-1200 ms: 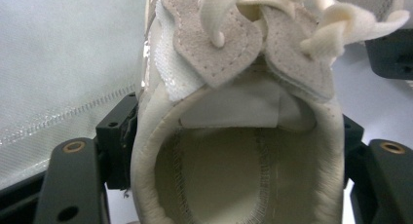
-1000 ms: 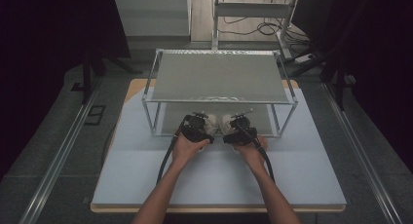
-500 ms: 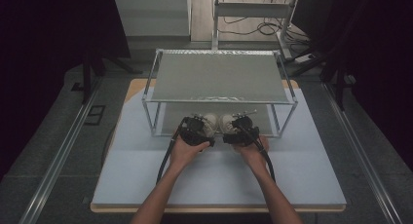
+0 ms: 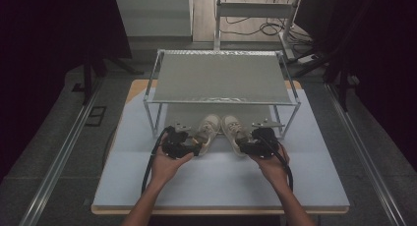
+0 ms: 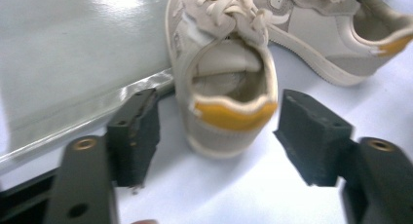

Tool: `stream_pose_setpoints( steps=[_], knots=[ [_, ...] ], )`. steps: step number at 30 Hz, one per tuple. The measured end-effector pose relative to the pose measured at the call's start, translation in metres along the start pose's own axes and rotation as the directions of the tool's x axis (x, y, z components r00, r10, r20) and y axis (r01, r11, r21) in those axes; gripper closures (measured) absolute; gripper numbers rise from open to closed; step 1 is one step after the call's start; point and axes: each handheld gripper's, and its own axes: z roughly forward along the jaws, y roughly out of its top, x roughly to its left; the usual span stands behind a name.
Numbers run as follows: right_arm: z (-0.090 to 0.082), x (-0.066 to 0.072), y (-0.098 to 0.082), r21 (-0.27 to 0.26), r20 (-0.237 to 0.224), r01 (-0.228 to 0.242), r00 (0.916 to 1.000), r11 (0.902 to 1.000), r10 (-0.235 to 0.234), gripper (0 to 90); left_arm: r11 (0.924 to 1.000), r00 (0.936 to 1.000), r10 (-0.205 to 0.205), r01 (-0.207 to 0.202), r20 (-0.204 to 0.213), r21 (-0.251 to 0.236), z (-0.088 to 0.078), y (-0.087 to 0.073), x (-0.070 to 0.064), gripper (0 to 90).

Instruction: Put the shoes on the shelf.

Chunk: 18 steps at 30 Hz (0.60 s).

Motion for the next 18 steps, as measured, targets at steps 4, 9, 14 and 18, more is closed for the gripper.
stream_pose_setpoints(
  steps=[4, 9, 14, 18],
  knots=[
    [-0.010, -0.006, -0.008, -0.023, -0.009, -0.001, 1.0000, 0.9997, 0.001, 37.2, 0.9996, 0.9997, 0.002, -0.002, -0.022, -0.028, -0.009, -0.010, 0.005, 48.5],
    [-0.025, -0.022, -0.022, -0.038, -0.029, -0.015, 0.9995, 0.9992, 0.014, 61.0, 0.9996, 0.9994, -0.015, 0.014, -0.032, -0.026, -0.013, -0.026, 0.021, 69.0],
    [-0.031, -0.035, -0.036, -0.049, -0.011, -0.013, 0.9999, 0.9987, 0.013, 79.4, 0.9991, 0.9985, -0.041, 0.041, -0.037, 0.013, -0.009, -0.039, 0.035, 79.6],
    [-0.028, -0.041, -0.048, -0.037, 0.004, -0.009, 1.0000, 0.9993, 0.009, 85.7, 0.9978, 0.9982, -0.048, 0.050, -0.036, 0.044, -0.002, -0.047, 0.040, 82.2]
  ],
)
